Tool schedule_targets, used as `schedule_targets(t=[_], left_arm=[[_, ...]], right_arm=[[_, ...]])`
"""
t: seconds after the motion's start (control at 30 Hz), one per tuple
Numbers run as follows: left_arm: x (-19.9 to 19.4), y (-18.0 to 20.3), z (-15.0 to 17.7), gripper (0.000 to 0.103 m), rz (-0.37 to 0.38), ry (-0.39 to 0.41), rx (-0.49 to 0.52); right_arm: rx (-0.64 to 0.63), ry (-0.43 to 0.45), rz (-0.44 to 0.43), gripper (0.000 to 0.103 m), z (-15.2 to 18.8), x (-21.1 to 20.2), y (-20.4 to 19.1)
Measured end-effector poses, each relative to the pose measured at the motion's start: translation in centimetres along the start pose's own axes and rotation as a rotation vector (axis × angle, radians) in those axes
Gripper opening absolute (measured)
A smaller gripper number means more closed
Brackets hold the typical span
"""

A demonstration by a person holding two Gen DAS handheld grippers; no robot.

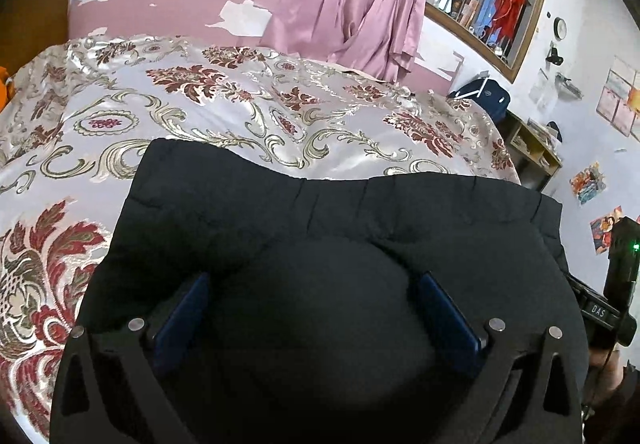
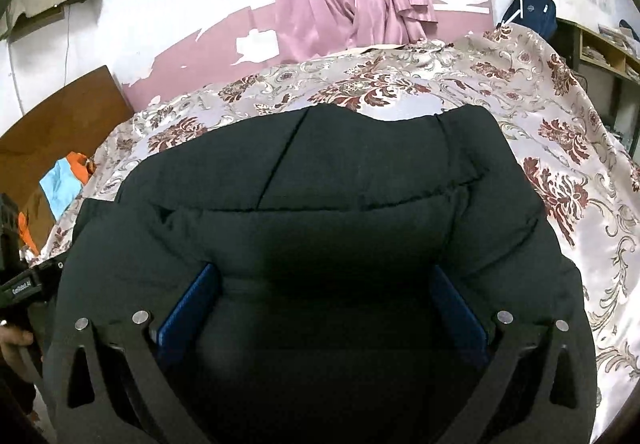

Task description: Fold large clothes

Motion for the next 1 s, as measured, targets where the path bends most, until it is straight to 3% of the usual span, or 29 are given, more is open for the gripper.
schedule_targets(t=[0.37,1.0], left_arm=[[0.4,0.0,-0.3,0.103,0.027,0.022,-0.012],[0.7,0.3,0.0,0.103,0.005,0.02,0.022]], right_arm=[[0.023,0.027,-0.021,0.102,-0.2,0.1,0.2],[0.033,0.112,0.004,0.102,0.4,-1.4,0.5]])
Point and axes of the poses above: each gripper's, at about its wrist camera, not at the fingertips, and x roughly the way its jaws point, y to its right, z to its underside, the point moved 10 cm from there along x, roughly the way its jaws point, and after that the axes turned 4 degrees about -y, right-handed, at the moved point
